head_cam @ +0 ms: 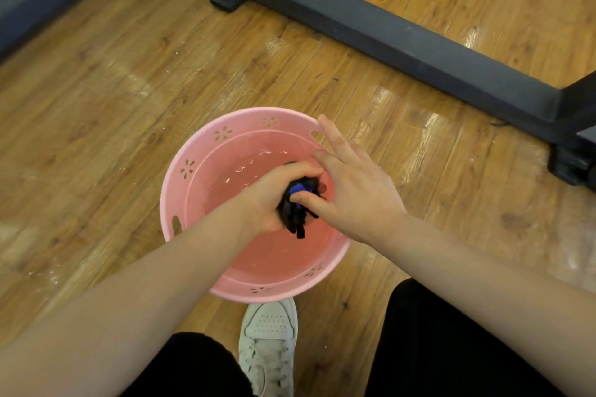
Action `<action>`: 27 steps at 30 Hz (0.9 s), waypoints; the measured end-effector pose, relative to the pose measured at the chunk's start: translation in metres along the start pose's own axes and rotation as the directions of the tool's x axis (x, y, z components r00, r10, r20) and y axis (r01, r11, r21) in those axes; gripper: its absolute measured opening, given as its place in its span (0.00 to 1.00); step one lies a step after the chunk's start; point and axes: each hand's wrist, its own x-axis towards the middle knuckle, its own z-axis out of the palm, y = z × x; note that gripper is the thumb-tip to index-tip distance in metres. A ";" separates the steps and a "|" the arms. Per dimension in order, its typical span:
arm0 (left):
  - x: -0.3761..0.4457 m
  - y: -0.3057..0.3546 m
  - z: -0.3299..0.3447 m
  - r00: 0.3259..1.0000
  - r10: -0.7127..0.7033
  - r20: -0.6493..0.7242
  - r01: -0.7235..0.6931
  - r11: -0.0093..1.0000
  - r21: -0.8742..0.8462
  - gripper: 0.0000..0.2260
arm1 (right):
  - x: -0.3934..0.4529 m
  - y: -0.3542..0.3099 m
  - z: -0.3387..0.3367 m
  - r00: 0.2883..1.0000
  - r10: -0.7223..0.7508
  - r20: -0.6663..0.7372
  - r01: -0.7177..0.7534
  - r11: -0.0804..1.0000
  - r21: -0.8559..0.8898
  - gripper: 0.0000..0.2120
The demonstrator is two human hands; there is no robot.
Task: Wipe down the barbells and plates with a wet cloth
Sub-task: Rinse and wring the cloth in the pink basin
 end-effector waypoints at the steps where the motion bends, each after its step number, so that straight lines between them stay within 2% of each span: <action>1: -0.003 0.000 -0.001 0.999 -0.005 0.038 0.005 1.000 -0.009 0.06 | 0.000 0.001 0.000 1.000 0.003 -0.007 -0.003 1.000 0.010 0.30; 4: -0.007 -0.001 -0.002 0.992 0.048 0.117 -0.045 0.998 -0.032 0.06 | 0.001 0.003 0.002 0.999 0.004 -0.033 -0.003 0.999 0.040 0.28; 6: -0.005 -0.003 0.000 0.995 0.096 0.034 -0.096 0.995 -0.004 0.05 | 0.001 0.003 0.003 0.999 0.008 -0.041 -0.006 0.999 0.053 0.28; 9: -0.003 -0.002 0.000 0.990 0.105 -0.093 -0.106 0.994 0.001 0.12 | 0.001 0.002 0.004 1.000 0.002 -0.031 0.000 0.998 0.058 0.36; 11: -0.003 0.001 -0.002 0.989 0.092 -0.119 -0.090 0.996 0.024 0.15 | 0.000 0.003 0.003 1.000 -0.006 -0.007 0.006 0.999 0.043 0.40; 17: -0.006 0.020 -0.015 0.966 0.149 -0.213 -0.158 0.987 -0.026 0.19 | -0.002 0.003 0.004 1.000 -0.006 0.017 0.008 0.994 -0.113 0.35; 21: -0.008 0.028 -0.017 0.945 0.166 -0.283 -0.192 0.979 -0.064 0.20 | -0.001 0.001 0.003 1.000 0.009 0.024 -0.006 0.994 -0.111 0.37; 27: -0.007 0.030 -0.005 0.943 0.171 -0.286 -0.170 0.985 0.028 0.18 | -0.001 0.000 0.004 1.000 0.011 0.021 -0.009 0.997 -0.082 0.37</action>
